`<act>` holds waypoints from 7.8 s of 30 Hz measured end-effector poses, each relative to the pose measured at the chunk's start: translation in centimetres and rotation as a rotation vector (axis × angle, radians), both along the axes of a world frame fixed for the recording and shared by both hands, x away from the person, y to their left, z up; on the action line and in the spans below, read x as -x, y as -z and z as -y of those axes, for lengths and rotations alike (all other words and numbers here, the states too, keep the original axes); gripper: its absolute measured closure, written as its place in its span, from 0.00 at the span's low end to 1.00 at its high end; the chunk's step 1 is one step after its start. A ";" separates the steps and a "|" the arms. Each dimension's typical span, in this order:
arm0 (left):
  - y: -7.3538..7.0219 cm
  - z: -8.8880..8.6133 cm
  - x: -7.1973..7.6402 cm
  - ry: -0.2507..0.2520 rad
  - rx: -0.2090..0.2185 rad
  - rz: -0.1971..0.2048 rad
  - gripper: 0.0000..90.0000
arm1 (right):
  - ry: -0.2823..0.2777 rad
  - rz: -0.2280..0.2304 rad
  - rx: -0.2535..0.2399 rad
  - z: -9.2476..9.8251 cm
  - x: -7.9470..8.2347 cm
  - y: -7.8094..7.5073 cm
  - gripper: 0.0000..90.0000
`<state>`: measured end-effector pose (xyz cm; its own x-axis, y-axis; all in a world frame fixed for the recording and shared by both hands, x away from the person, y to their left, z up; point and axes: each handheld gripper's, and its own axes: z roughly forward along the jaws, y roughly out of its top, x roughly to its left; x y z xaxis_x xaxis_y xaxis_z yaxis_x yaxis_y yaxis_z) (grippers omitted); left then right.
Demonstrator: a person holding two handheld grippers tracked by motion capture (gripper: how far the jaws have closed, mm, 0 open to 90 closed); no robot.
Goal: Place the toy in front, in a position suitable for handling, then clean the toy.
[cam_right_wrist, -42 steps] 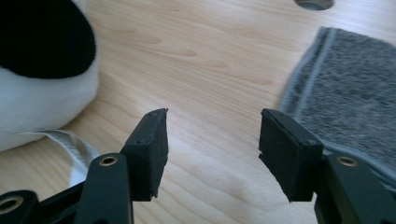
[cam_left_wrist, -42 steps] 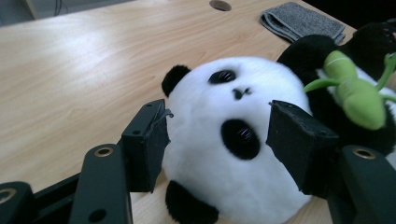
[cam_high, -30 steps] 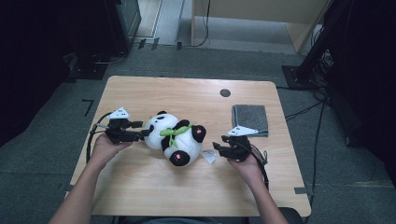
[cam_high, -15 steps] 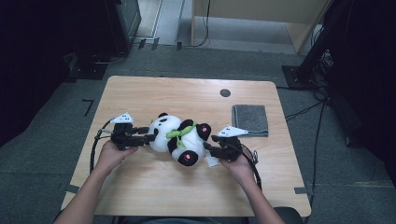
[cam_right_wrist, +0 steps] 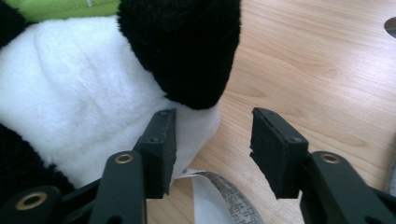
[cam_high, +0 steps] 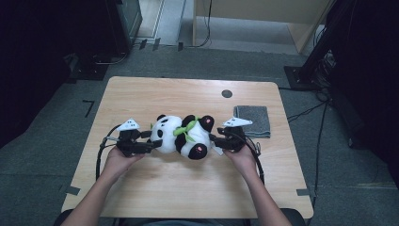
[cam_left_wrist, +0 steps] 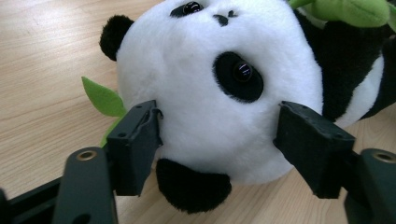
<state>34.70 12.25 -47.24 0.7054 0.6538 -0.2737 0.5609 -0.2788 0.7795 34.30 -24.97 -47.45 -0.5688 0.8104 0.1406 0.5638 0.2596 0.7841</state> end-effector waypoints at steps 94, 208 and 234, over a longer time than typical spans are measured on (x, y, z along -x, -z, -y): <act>1.8 1.6 -1.7 0.036 0.035 0.019 0.00 | 0.393 -0.087 0.096 11.7 -5.9 3.7 0.82; 1.5 1.9 -1.0 -0.021 -0.005 -0.023 0.34 | -0.124 -0.220 0.275 -13.1 -10.4 -5.9 0.86; 1.7 1.8 -0.9 -0.004 -0.004 -0.007 0.32 | -0.031 -0.066 0.170 -7.6 -9.9 -12.0 0.86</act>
<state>35.59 10.49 -48.95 0.7006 0.6579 -0.2762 0.5676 -0.2794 0.7744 44.24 -17.35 -35.48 -0.5883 0.8076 0.0412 0.6021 0.4035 0.6889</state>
